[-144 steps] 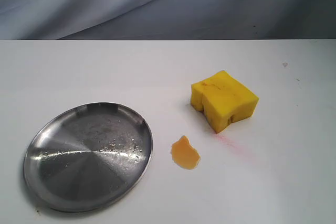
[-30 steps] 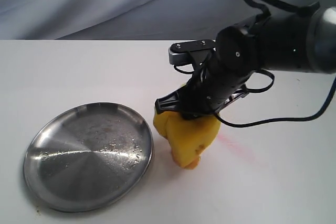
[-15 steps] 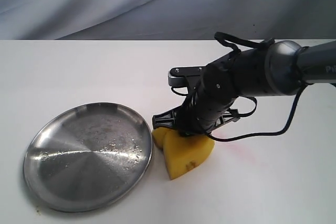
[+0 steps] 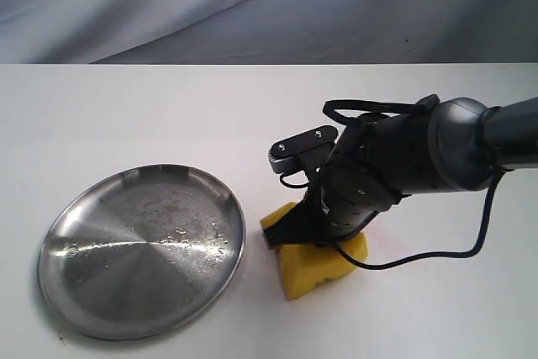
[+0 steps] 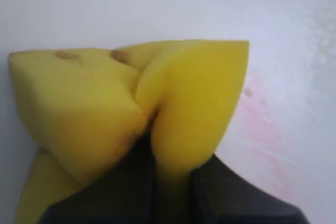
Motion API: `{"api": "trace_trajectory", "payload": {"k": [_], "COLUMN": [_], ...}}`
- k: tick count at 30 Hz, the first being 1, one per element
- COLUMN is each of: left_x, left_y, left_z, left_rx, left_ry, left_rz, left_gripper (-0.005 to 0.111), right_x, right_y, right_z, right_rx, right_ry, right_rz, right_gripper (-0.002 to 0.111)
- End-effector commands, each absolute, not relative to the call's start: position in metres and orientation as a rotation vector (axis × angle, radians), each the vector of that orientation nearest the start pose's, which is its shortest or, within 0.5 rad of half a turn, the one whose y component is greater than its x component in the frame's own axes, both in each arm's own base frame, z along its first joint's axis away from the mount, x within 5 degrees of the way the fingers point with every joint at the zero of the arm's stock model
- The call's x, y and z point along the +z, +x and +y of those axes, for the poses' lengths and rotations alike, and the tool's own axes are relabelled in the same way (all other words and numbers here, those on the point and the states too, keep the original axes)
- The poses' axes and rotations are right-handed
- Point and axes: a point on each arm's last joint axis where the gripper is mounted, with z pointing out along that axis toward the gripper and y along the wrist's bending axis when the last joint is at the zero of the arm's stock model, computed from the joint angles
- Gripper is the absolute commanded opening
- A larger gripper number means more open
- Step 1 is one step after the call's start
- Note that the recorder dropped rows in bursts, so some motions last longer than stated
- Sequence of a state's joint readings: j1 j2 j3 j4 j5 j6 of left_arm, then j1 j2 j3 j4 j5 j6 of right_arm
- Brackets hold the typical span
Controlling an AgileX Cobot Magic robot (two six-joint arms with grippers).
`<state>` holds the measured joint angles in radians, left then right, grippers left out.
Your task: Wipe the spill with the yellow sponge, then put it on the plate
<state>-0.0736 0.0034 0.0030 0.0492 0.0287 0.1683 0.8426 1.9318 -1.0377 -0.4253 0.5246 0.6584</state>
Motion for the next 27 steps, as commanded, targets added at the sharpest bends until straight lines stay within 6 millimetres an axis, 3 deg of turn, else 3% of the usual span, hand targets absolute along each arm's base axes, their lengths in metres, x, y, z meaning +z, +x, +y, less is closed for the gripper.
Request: {"api": "trace_trajectory", "payload": {"k": [1, 5, 11, 18, 22, 27], "left_x": [0.211, 0.211, 0.211, 0.211, 0.211, 0.211], "left_y": [0.056, 0.056, 0.056, 0.056, 0.056, 0.056], "left_z": [-0.004, -0.004, -0.004, -0.004, -0.004, -0.004], "left_rx": [0.107, 0.107, 0.107, 0.107, 0.107, 0.107], "left_ry": [0.203, 0.203, 0.203, 0.203, 0.203, 0.203], "left_rz": [1.494, 1.494, 1.494, 1.494, 1.494, 1.494], "left_gripper": [0.000, 0.000, 0.000, 0.000, 0.000, 0.000], "right_x": [0.116, 0.122, 0.133, 0.135, 0.133, 0.131], "right_y": [0.244, 0.252, 0.276, 0.273, 0.257, 0.231], "right_z": [0.215, 0.217, 0.235, 0.262, 0.271, 0.274], "right_rx": [-0.474, -0.490, -0.335, -0.116, -0.097, -0.269], "right_ry": [-0.761, -0.758, -0.627, -0.670, -0.817, -1.201], "right_rz": [2.730, 2.674, 2.690, 2.752, 2.796, 2.790], "right_gripper": [0.000, 0.000, 0.000, 0.000, 0.000, 0.000]}}
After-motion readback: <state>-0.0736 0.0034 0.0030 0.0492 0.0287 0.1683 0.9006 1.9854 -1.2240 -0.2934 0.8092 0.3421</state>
